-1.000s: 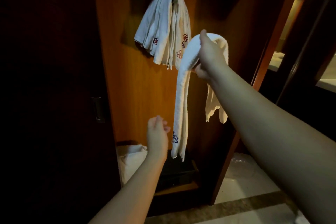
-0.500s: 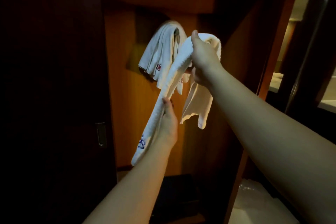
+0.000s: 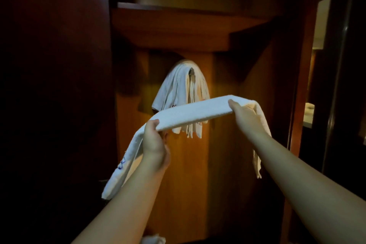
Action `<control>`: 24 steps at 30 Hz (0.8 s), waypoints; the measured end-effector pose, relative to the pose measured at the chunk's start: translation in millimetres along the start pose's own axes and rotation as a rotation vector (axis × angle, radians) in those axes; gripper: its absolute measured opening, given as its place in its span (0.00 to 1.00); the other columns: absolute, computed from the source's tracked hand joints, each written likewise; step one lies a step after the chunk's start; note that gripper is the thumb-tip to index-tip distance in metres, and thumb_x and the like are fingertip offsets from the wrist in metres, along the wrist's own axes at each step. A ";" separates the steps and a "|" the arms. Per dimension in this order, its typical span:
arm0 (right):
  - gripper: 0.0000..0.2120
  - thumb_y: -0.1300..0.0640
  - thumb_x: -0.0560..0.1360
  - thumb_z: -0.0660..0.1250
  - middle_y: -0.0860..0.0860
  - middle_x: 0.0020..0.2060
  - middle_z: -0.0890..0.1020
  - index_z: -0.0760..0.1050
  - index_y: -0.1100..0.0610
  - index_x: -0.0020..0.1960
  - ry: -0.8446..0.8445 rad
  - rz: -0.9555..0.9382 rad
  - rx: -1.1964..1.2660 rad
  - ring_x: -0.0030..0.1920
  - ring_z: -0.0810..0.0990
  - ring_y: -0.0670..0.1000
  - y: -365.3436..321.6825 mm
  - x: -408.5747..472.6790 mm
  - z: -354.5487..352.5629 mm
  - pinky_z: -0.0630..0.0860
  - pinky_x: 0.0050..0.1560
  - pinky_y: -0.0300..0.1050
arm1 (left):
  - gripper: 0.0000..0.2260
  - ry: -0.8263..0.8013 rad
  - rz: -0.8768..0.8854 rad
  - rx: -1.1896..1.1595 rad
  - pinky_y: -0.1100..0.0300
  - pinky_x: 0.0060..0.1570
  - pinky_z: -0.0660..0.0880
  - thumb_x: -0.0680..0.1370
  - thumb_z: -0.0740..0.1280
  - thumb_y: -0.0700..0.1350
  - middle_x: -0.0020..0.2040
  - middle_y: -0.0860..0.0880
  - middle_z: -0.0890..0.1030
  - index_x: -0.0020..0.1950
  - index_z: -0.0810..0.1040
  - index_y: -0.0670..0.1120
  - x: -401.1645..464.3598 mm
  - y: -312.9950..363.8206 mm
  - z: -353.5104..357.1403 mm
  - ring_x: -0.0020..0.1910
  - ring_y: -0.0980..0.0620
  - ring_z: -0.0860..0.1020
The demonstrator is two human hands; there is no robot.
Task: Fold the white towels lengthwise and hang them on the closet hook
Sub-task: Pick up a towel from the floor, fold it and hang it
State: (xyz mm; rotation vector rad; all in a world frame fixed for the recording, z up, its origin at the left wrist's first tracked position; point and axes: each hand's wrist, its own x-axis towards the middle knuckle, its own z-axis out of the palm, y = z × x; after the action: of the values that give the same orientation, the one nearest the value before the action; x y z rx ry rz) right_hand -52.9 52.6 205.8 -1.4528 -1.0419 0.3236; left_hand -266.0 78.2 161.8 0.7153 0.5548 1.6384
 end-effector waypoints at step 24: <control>0.25 0.40 0.79 0.65 0.47 0.53 0.76 0.73 0.54 0.69 -0.102 -0.201 0.267 0.58 0.74 0.51 -3.5 253.8 72.4 0.71 0.69 0.57 | 0.10 -0.088 0.200 0.421 0.45 0.61 0.67 0.74 0.64 0.53 0.51 0.43 0.71 0.46 0.72 0.47 231.0 16.5 102.8 0.55 0.44 0.69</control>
State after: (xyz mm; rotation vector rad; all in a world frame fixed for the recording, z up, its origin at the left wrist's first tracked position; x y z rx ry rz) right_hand 32.6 287.5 290.5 -1.0930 -1.1690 0.3794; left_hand -228.5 299.3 279.8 1.1780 0.7959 1.6805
